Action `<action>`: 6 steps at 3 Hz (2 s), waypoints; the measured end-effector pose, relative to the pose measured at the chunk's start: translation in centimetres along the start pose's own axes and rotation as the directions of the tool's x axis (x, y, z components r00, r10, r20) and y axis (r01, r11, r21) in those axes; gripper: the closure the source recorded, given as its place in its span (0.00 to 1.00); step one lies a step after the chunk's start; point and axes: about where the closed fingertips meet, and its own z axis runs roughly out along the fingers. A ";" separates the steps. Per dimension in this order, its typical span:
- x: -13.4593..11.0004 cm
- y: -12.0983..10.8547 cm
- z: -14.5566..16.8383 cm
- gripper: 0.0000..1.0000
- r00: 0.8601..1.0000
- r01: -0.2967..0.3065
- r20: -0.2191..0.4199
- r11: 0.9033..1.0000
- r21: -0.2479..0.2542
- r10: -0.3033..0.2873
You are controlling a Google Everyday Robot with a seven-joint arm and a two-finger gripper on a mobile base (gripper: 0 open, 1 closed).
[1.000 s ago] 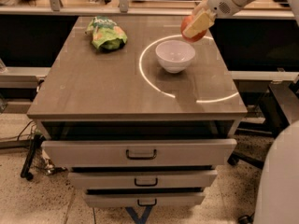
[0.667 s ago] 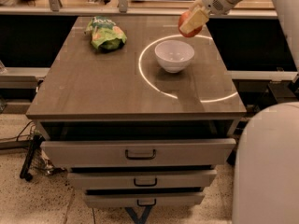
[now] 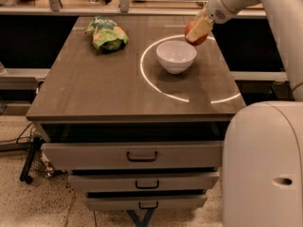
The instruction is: Pick apple from white bowl and place on counter
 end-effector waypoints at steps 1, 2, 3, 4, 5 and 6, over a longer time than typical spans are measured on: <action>1.2 0.5 1.4 0.59 1.000 -0.002 -0.029 1.000 -0.024 0.001; 1.9 0.6 2.3 0.35 0.999 0.000 -0.051 0.999 -0.036 -0.001; 2.0 1.1 2.8 0.13 0.998 0.002 -0.058 0.999 -0.054 -0.005; 1.9 2.1 3.2 0.00 0.998 0.010 -0.063 0.996 -0.086 -0.015; 2.1 3.1 3.4 0.00 0.997 0.009 -0.073 0.994 -0.111 -0.017; 2.9 2.7 1.5 0.00 0.998 -0.020 -0.060 0.995 -0.098 0.014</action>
Offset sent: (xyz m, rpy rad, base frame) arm 0.0109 -0.0112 -0.0310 -0.0574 0.0633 -0.0042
